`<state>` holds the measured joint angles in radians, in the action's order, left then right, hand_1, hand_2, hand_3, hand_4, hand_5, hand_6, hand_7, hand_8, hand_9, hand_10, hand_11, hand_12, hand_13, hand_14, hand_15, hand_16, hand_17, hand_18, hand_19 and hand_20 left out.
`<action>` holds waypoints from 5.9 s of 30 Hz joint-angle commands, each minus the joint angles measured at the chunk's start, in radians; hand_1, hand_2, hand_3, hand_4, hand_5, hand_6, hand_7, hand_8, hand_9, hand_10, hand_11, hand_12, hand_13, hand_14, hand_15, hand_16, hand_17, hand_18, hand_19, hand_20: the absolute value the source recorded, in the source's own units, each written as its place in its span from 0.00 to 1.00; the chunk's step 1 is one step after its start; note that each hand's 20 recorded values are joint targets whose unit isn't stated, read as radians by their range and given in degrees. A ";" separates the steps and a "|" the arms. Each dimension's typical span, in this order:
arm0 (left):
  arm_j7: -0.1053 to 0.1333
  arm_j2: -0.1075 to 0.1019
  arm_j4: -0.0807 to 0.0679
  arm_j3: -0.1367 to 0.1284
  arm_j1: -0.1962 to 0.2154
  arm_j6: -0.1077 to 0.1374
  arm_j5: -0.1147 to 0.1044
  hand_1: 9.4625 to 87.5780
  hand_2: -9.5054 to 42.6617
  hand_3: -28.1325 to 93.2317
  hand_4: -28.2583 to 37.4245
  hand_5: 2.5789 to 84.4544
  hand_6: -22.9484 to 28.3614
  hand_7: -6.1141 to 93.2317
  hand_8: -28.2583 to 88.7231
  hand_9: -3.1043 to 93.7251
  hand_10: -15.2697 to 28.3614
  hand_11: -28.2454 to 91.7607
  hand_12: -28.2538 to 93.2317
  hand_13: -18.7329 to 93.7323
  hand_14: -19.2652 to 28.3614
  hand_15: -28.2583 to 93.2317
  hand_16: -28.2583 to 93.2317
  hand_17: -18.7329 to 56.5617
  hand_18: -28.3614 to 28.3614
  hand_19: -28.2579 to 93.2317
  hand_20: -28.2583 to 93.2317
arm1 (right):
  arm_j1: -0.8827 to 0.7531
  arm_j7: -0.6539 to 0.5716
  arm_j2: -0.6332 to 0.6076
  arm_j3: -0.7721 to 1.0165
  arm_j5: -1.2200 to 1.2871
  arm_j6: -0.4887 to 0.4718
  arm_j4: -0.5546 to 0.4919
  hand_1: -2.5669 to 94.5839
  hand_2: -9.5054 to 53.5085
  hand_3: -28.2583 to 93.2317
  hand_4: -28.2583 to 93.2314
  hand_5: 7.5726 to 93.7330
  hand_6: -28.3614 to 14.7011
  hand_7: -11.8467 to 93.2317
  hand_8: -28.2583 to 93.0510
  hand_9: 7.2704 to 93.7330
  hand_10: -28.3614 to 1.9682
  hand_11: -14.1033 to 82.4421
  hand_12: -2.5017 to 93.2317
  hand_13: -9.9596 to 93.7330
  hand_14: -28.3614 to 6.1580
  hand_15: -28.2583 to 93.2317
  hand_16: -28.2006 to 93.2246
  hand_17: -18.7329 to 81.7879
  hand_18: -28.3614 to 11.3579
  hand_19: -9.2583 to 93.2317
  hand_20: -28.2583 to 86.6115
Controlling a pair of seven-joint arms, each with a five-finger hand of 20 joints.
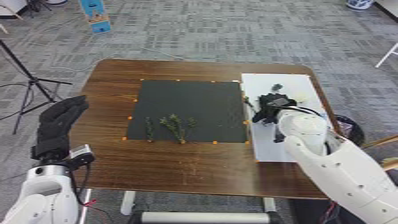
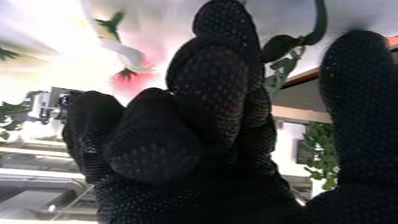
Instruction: Arrange flowers
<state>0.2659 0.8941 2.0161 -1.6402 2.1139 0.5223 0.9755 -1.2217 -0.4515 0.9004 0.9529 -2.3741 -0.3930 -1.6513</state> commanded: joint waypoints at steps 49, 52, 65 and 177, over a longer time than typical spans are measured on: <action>-0.026 0.005 0.037 -0.034 0.059 -0.040 -0.028 0.31 0.42 0.82 0.08 0.58 0.51 0.25 0.16 0.56 0.64 0.43 0.33 0.54 0.70 0.34 0.22 0.43 0.66 0.32 0.40 | -0.177 -0.096 0.147 0.016 0.231 0.094 -0.331 0.50 0.01 0.77 0.27 0.92 0.68 0.41 0.48 1.00 0.68 0.72 0.25 0.99 0.64 0.79 0.58 0.81 0.15 1.00 0.87; -0.028 0.005 0.038 -0.032 0.059 -0.037 -0.029 0.30 0.42 0.83 0.08 0.58 0.51 0.25 0.16 0.56 0.64 0.43 0.33 0.54 0.70 0.34 0.22 0.43 0.66 0.32 0.40 | -0.177 -0.098 0.148 0.010 0.224 0.079 -0.323 0.50 0.01 0.77 0.28 0.93 0.68 0.41 0.48 1.00 0.68 0.72 0.24 0.99 0.64 0.79 0.58 0.81 0.15 1.00 0.87; -0.032 0.011 0.037 -0.031 0.056 -0.042 -0.028 0.29 0.38 0.83 0.09 0.58 0.51 0.25 0.16 0.55 0.64 0.43 0.33 0.54 0.70 0.34 0.22 0.42 0.67 0.32 0.40 | -0.169 -0.116 0.167 0.002 0.257 0.063 -0.285 0.48 0.03 0.77 0.26 0.92 0.68 0.40 0.46 1.00 0.68 0.70 0.24 1.00 0.66 0.77 0.58 0.81 0.16 1.00 0.86; -0.048 0.024 0.026 -0.016 0.042 -0.132 -0.022 0.25 0.24 0.83 0.11 0.58 0.52 0.24 0.17 0.56 0.65 0.42 0.34 0.54 0.72 0.34 0.23 0.39 0.68 0.32 0.39 | -0.353 0.282 -0.292 0.315 -0.168 0.340 -0.217 0.30 0.00 0.79 0.12 0.64 0.62 0.31 0.18 0.80 0.48 0.45 0.30 0.74 0.37 0.70 0.55 0.47 0.06 0.78 0.77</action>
<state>0.2172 0.9117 2.0391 -1.6531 2.1548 0.3992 0.9547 -1.5662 -0.1269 0.5971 1.3014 -2.5286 -0.0197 -1.8736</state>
